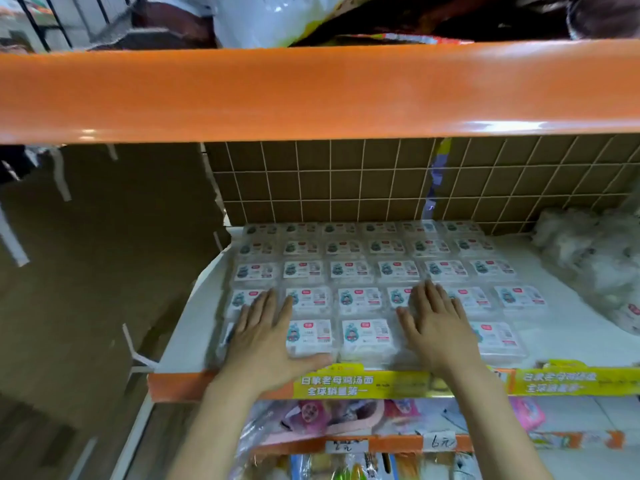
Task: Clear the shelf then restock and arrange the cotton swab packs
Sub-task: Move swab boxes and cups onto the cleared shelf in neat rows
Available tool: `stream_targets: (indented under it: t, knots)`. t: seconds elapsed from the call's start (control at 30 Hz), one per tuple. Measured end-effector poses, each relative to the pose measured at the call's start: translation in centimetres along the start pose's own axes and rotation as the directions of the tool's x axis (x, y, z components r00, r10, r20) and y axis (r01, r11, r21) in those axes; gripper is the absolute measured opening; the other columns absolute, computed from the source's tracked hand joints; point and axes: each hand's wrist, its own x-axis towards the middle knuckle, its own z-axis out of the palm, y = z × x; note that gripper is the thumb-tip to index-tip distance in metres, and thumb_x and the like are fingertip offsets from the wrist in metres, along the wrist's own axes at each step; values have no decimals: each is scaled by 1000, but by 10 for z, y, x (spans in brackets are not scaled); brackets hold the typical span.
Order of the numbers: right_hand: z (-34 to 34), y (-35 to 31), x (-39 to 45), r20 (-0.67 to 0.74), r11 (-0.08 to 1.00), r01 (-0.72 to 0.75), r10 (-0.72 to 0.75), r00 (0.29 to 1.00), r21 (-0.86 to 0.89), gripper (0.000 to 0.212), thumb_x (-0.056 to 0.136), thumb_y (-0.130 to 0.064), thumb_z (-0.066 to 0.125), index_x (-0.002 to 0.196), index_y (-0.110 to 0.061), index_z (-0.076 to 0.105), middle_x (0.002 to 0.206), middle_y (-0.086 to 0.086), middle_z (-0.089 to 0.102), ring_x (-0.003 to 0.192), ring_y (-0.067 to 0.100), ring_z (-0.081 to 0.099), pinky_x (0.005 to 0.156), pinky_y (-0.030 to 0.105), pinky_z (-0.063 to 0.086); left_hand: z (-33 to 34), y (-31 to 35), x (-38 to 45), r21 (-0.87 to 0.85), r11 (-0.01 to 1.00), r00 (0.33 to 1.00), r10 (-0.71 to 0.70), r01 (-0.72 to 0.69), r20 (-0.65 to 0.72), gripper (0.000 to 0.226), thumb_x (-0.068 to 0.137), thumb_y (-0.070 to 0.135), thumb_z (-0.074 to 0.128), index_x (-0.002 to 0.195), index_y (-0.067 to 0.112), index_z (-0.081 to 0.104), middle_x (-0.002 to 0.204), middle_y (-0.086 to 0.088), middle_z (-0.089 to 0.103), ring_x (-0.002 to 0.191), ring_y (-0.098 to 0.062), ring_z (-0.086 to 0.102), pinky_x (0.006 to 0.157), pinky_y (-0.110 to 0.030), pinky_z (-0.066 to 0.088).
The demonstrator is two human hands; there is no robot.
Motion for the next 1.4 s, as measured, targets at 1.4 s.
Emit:
stream_targets:
  t: [1.4]
  knots:
    - [40,69,-34,-395,969,74,26,918,235,78,94,-55,0,141,-8,40,150,14,31,141,29,21,116,40,11,37,101,18,115,942,927,333,-316,-176,105,59,79,-4,150,26,-9,158,-1,-11,145,-19,-11,114,-40,-14]
